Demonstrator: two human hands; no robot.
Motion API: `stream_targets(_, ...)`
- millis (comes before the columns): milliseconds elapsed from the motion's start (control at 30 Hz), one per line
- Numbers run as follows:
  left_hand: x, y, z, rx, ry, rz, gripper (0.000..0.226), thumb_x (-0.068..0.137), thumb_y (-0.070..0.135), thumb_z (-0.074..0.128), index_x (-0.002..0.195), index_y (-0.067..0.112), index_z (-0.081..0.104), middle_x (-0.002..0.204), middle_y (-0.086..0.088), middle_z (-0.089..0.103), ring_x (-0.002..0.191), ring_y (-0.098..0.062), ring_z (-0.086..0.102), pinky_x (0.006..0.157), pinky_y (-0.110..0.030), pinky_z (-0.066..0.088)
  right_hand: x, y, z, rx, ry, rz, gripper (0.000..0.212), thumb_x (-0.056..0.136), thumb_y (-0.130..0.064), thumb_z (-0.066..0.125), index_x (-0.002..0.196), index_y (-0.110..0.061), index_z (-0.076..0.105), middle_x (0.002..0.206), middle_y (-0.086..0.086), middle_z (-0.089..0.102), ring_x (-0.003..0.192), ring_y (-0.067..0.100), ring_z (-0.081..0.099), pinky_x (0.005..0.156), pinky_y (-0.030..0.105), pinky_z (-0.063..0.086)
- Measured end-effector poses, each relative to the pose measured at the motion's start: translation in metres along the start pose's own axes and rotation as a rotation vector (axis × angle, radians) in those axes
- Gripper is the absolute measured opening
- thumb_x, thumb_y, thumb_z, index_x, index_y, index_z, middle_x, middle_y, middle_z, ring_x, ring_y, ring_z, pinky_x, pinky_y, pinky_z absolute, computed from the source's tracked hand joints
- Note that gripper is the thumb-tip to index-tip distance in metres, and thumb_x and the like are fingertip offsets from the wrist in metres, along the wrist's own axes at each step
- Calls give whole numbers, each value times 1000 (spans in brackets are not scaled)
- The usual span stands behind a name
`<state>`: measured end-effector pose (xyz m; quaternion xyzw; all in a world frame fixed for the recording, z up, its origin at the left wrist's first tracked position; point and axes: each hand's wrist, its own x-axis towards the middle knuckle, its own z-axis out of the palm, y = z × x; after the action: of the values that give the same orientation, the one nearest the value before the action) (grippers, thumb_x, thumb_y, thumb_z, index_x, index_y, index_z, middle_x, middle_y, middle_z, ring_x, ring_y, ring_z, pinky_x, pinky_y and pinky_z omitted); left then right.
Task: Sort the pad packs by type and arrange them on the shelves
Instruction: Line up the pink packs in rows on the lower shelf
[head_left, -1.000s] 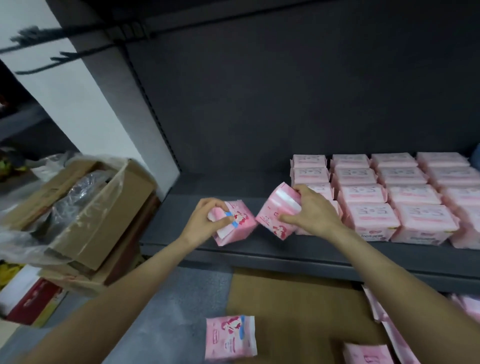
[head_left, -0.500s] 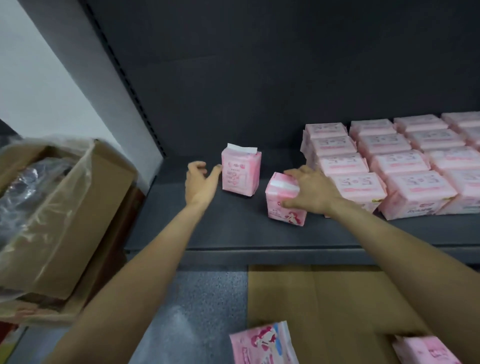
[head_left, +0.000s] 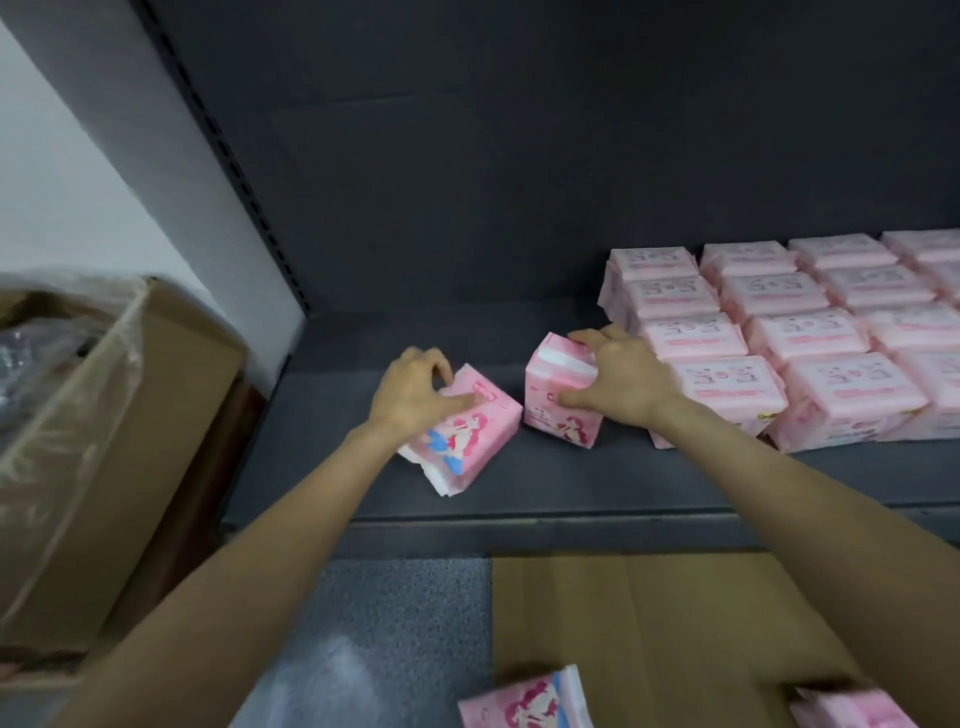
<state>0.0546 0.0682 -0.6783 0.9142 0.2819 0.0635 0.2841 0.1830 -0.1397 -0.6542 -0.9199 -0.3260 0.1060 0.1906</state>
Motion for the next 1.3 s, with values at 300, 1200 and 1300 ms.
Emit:
stream_targets(300,-7,-7,-1,-13,-524,-70,89,73,67,66,145,30,28,115,7,64,98,-9,64,91,-29,50,8,-6,4,-17,-4,-48,82,73,-42,75,142,-21,36,132,4,45,121,28,44,97,37,41)
stream_targets(1200,162,6,53,-234,178,-39,70,91,33,61,149,17,25,140,-15,43,131,-31,38,104,-41,35,167,1,29,-439,330,38,59,97,-29,47,150,-22,21,146,6,33,135,26,29,109,44,22)
stream_targets(1300,148,19,49,-251,156,-159,83,92,33,60,153,12,8,153,-13,28,137,-30,33,105,-39,32,156,2,28,-403,276,32,65,97,-23,47,152,-17,12,156,4,20,146,23,9,117,44,10)
